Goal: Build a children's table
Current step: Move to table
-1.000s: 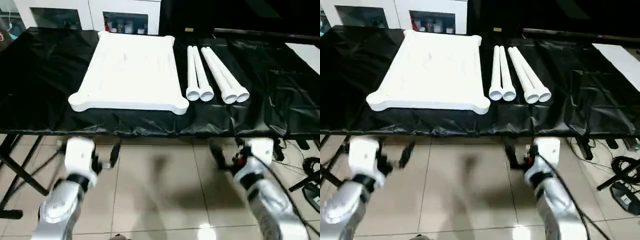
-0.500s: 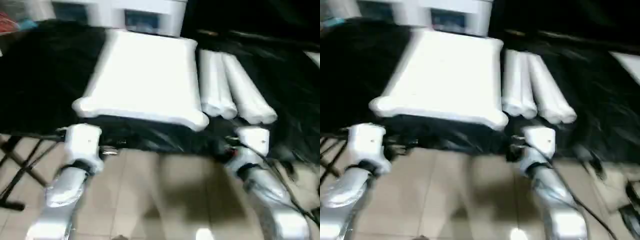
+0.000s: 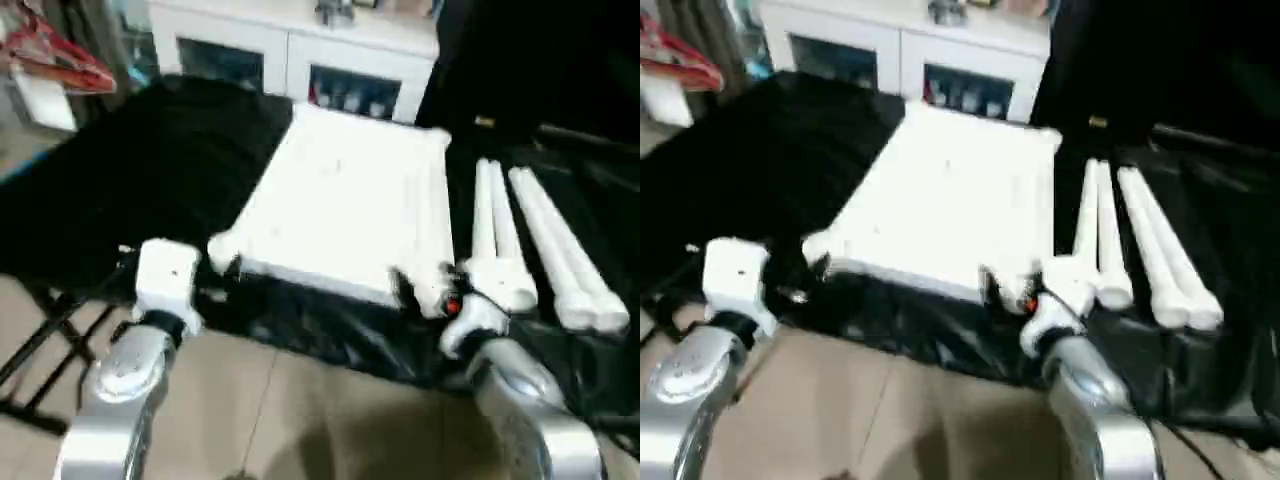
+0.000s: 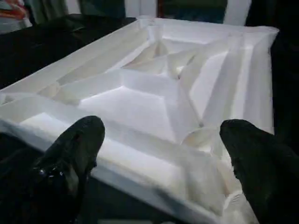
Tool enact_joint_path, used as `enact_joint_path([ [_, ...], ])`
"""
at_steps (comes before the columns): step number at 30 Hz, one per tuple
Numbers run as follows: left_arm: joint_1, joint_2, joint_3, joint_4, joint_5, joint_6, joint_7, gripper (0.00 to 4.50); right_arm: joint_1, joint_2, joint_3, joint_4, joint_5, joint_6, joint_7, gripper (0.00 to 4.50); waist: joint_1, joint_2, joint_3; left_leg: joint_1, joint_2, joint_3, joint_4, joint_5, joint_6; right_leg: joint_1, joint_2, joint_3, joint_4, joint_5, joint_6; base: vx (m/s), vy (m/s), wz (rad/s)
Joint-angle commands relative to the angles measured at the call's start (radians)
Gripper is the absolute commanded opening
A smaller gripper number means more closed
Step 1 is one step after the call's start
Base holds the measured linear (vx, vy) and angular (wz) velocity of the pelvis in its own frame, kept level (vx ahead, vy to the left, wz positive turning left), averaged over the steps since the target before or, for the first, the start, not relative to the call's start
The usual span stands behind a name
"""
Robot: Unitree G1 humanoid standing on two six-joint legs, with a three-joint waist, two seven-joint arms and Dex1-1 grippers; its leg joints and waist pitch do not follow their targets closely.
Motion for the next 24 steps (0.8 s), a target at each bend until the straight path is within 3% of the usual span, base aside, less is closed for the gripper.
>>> enact_joint_path([
  [1, -0.019, -0.014, -0.037, 0.001, 0.004, 0.003, -0.013, 4.5, 0.003, -0.016, -0.029, -0.019, -0.005, 0.007, -0.012, 4.47, -0.035, 0.03, -0.044, 0.073, 0.118, -0.065, -0.174, -0.209, 0.237, -0.058, -0.033, -0.009, -0.037, 0.086, 0.024, 0.091, 0.016, -0.03],
  [2, -0.032, -0.025, -0.05, 0.014, 0.004, 0.0, -0.013, 4.5, 0.009, -0.018, -0.03, -0.03, -0.01, 0.009, -0.015, 4.47, -0.047, -0.001, -0.033, 0.094, 0.162, 0.044, -0.203, -0.304, 0.106, -0.05, -0.057, -0.002, -0.072, 0.09, -0.036, 0.091, 0.016, -0.03],
  [3, -0.036, -0.029, -0.058, 0.02, 0.004, -0.003, -0.013, 4.5, 0.012, -0.02, -0.03, -0.036, -0.013, 0.01, -0.015, 4.47, -0.034, -0.02, -0.021, 0.086, 0.161, 0.085, -0.212, -0.387, 0.065, -0.036, -0.062, 0.008, -0.101, 0.047, -0.054, 0.119, -0.052, -0.32],
  [4, -0.036, -0.029, -0.058, 0.02, 0.004, -0.003, -0.013, 4.5, 0.012, -0.02, -0.03, -0.036, -0.013, 0.01, -0.015, 4.47, -0.018, -0.057, -0.016, 0.133, 0.072, 0.163, -0.124, -0.504, 0.005, -0.056, -0.058, 0.069, -0.233, -0.306, -0.124, 0.168, -0.103, -0.41],
  [5, -0.041, -0.038, -0.084, 0.028, 0.004, -0.01, -0.016, 4.5, 0.023, -0.025, -0.029, -0.056, -0.02, 0.016, -0.015, 4.47, 0.023, -0.076, -0.027, 0.109, -0.004, 0.155, 0.006, -0.373, 0.01, 0.036, -0.126, 0.229, -0.309, -0.679, -0.2, 0.168, -0.103, -0.41],
  [6, -0.041, -0.038, -0.084, 0.028, 0.004, -0.01, -0.016, 4.5, 0.023, -0.025, -0.029, -0.056, -0.02, 0.016, -0.015, 4.47, 0.037, -0.072, -0.03, 0.05, -0.002, 0.111, 0.037, -0.265, 0.011, 0.107, -0.171, 0.286, -0.304, -0.724, -0.247, 0.239, -0.091, -0.46],
  [7, -0.039, -0.039, -0.094, 0.028, 0.006, -0.012, -0.017, 4.5, 0.027, -0.026, -0.03, -0.064, -0.02, 0.019, -0.015, 4.47, 0.067, -0.062, -0.03, 0.003, -0.012, 0.061, 0.067, -0.154, -0.044, 0.142, -0.146, 0.342, -0.282, -0.618, -0.306, 0.218, -0.056, -0.55],
  [8, -0.037, -0.04, -0.106, 0.029, 0.012, -0.016, -0.02, 4.5, 0.032, -0.025, -0.035, -0.07, -0.008, 0.027, -0.009, 4.47, 0.074, -0.057, -0.041, -0.026, -0.028, 0.031, 0.086, -0.094, -0.103, 0.16, -0.086, 0.362, -0.251, -0.411, -0.345, 0.218, -0.056, -0.55],
  [9, -0.034, -0.04, -0.115, 0.03, 0.014, -0.024, -0.025, 4.5, 0.034, -0.034, -0.032, -0.072, -0.014, 0.027, -0.005, 4.47, 0.062, -0.078, -0.026, -0.085, -0.013, -0.005, 0.096, -0.033, -0.065, 0.179, -0.119, 0.32, -0.239, -0.266, -0.361, 0.164, -0.023, -0.35],
  [10, -0.034, -0.04, -0.116, 0.03, 0.013, -0.024, -0.027, 4.5, 0.034, -0.036, -0.031, -0.072, -0.014, 0.027, -0.003, 4.47, 0.052, -0.041, -0.038, -0.076, 0.007, -0.027, 0.083, 0.042, -0.072, 0.143, -0.111, 0.298, -0.241, -0.067, -0.384, 0.143, 0.027, -0.1],
  [11, -0.032, -0.043, -0.119, 0.03, 0.008, -0.026, -0.032, 4.5, 0.034, -0.043, -0.028, -0.072, -0.015, 0.028, 0.003, 4.47, 0.038, -0.008, -0.042, -0.084, 0.014, -0.03, -0.01, 0.128, -0.074, 0.121, -0.035, 0.232, -0.222, 0.03, -0.326, 0.143, 0.027, -0.1],
  [12, -0.033, -0.045, -0.122, 0.037, 0.009, -0.018, -0.032, 4.5, 0.035, -0.053, -0.024, -0.069, -0.009, 0.032, 0.015, 4.47, 0.031, 0.006, -0.053, -0.063, 0.024, -0.026, -0.062, 0.177, -0.055, 0.108, -0.003, 0.198, -0.211, 0.047, -0.266, 0.117, 0.063, 0.05],
  [13, -0.033, -0.045, -0.122, 0.037, 0.009, -0.018, -0.032, 4.5, 0.035, -0.053, -0.024, -0.069, -0.009, 0.032, 0.015, 4.47, 0.002, 0.06, -0.052, -0.025, 0.099, -0.075, -0.127, 0.173, -0.007, 0.035, 0.029, 0.115, -0.135, 0.031, -0.141, 0.129, 0.084, 0.06],
  [14, -0.036, -0.05, -0.118, 0.049, 0.011, -0.026, -0.026, 4.5, 0.037, -0.069, -0.017, -0.063, -0.009, 0.033, 0.029, 4.47, -0.018, 0.047, -0.073, 0.041, 0.191, -0.132, -0.112, 0.234, 0.077, -0.025, -0.019, 0.086, -0.071, 0.039, -0.04, 0.129, 0.084, 0.06],
  [15, -0.038, -0.053, -0.116, 0.059, 0.014, -0.033, -0.02, 4.5, 0.04, -0.079, -0.014, -0.058, -0.006, 0.035, 0.04, 4.47, -0.025, 0.039, -0.074, 0.038, 0.186, -0.13, -0.099, 0.384, 0.117, -0.026, -0.037, 0.086, -0.076, 0.108, -0.015, 0.129, 0.078, 0.1],
  [16, -0.042, -0.054, -0.114, 0.068, 0.019, -0.045, -0.016, 4.5, 0.042, -0.087, -0.011, -0.053, -0.01, 0.033, 0.046, 4.47, -0.02, 0.035, -0.07, 0.014, 0.147, -0.106, -0.078, 0.623, 0.15, -0.016, -0.061, 0.089, -0.11, 0.224, 0.01, 0.103, 0.061, 0.14],
  [17, -0.044, -0.055, -0.114, 0.072, 0.02, -0.052, -0.016, 4.5, 0.044, -0.092, -0.009, -0.049, -0.012, 0.03, 0.049, 4.47, -0.022, 0.023, -0.074, 0.006, 0.112, -0.083, -0.056, 0.709, 0.146, -0.011, -0.071, 0.094, -0.135, 0.3, 0.011, 0.103, 0.061, 0.14],
  [18, -0.045, -0.052, -0.125, 0.076, 0.031, -0.069, -0.018, 4.5, 0.046, -0.094, -0.005, -0.046, -0.016, 0.027, 0.048, 4.47, -0.019, 0.01, -0.075, -0.031, 0.053, -0.039, -0.05, 0.729, 0.096, 0.026, -0.078, 0.098, -0.157, 0.412, -0.01, 0.058, 0.033, 0.03],
  [19, -0.044, -0.048, -0.134, 0.079, 0.037, -0.078, -0.016, 4.5, 0.047, -0.094, -0.003, -0.045, -0.021, 0.028, 0.047, 4.47, -0.019, -0.008, -0.077, -0.053, 0.04, -0.017, -0.063, 0.577, 0.047, 0.053, -0.087, 0.103, -0.162, 0.44, -0.032, 0.0, 0.0, 0.0],
  [20, -0.044, -0.048, -0.135, 0.079, 0.037, -0.079, -0.016, 4.5, 0.047, -0.094, -0.003, -0.045, -0.021, 0.028, 0.047, 4.47, -0.016, -0.012, -0.07, -0.055, 0.049, -0.01, -0.082, 0.348, 0.014, 0.061, -0.097, 0.107, -0.175, 0.367, -0.056, 0.0, 0.0, 0.0],
  [21, -0.041, -0.049, -0.14, 0.083, 0.032, -0.082, -0.016, 4.5, 0.047, -0.093, 0.0, -0.048, -0.023, 0.032, 0.047, 4.47, -0.019, -0.01, -0.064, -0.053, 0.061, -0.015, -0.097, 0.245, -0.013, 0.065, -0.095, 0.102, -0.177, 0.306, -0.078, 0.0, 0.0, 0.0],
  [22, -0.039, -0.05, -0.146, 0.086, 0.032, -0.086, -0.017, 4.5, 0.048, -0.091, 0.003, -0.052, -0.023, 0.035, 0.046, 4.47, -0.03, 0.001, -0.054, -0.045, 0.081, -0.02, -0.12, 0.058, -0.064, 0.062, -0.076, 0.089, -0.181, 0.178, -0.122, -0.035, -0.073, 0.02],
  [23, -0.039, -0.054, -0.152, 0.091, 0.036, -0.091, -0.017, 4.5, 0.047, -0.089, 0.009, -0.055, -0.026, 0.037, 0.042, 4.47, -0.045, 0.011, -0.052, -0.03, 0.113, -0.035, -0.141, -0.102, -0.067, 0.053, -0.06, 0.074, -0.182, 0.073, -0.166, -0.035, -0.073, 0.02],
  [24, -0.039, -0.055, -0.153, 0.092, 0.037, -0.092, -0.017, 4.5, 0.047, -0.089, 0.01, -0.056, -0.026, 0.037, 0.042, 4.47, -0.056, 0.019, -0.05, -0.021, 0.139, -0.052, -0.157, -0.164, -0.051, 0.045, -0.052, 0.061, -0.176, 0.035, -0.184, -0.043, -0.099, 0.12],
])
